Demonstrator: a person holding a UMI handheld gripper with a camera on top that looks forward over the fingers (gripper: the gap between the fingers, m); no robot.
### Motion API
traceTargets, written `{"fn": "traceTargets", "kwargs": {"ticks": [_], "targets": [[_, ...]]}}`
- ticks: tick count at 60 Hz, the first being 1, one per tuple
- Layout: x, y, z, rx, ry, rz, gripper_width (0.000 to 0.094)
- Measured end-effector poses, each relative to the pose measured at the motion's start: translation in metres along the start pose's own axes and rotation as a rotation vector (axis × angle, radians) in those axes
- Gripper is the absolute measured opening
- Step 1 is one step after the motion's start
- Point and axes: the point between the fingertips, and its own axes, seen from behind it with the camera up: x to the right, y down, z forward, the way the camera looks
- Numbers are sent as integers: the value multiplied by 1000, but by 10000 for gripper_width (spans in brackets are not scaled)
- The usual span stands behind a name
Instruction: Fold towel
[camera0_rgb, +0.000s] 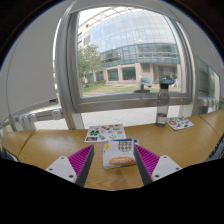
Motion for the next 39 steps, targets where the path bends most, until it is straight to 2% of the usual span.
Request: {"fn": "traceTargets", "kwargs": {"ticks": [15, 39], "targets": [[-42, 45, -45, -34, 36, -30, 802], [-73, 59, -80, -25, 57, -52, 807]]}}
